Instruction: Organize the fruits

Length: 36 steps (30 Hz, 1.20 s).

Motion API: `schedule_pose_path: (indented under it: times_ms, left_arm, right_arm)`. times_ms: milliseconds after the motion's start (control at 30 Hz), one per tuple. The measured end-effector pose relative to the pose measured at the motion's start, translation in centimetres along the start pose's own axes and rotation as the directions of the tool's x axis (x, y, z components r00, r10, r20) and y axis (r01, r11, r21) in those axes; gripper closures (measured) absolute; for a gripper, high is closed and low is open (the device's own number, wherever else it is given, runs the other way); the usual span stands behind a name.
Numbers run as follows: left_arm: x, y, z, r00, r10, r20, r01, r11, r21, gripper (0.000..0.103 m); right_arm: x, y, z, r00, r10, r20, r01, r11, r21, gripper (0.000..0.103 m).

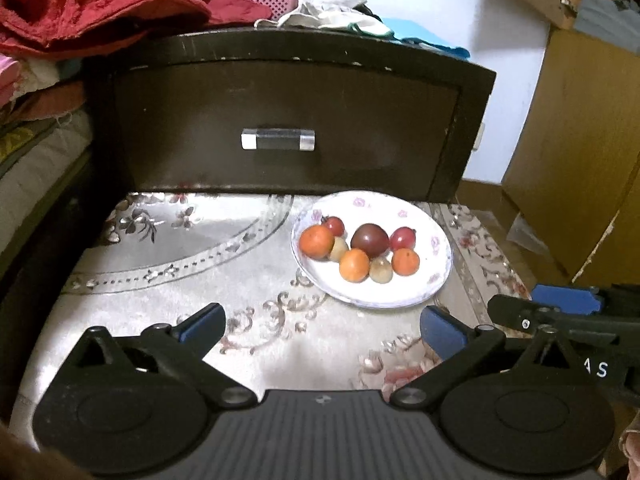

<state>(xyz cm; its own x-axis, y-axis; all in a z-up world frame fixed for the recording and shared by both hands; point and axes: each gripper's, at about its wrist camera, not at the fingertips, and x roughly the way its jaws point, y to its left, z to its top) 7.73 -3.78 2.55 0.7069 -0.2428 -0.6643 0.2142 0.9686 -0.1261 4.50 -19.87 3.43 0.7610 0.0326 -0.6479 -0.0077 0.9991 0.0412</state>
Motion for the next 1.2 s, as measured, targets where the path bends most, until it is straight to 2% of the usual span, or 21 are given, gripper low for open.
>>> schedule_pose_path:
  times_ms: [133,433,1200]
  left_arm:
    - [-0.3,-0.1,-0.5,1.0,-0.013,-0.017,0.013,1.0,0.0,0.0]
    - [-1.6,-0.4,-1.4,1.0,-0.019,-0.003,0.019,1.0,-0.001,0.0]
    - [-3.8,-1.2,-3.2,1.0,0.008,0.001,-0.008,0.998,0.055,0.0]
  right_arm:
    - [-0.4,0.0,-0.6,1.0,-0.012,-0.007,0.012,1.0,0.001,0.062]
    - [-1.3,0.2,-1.9,0.999,-0.03,-0.019,0.03,1.0,0.001,0.062]
    - [-3.2,0.9,-4.1,0.998,-0.05,-0.037,0.05,0.999,-0.011,0.061]
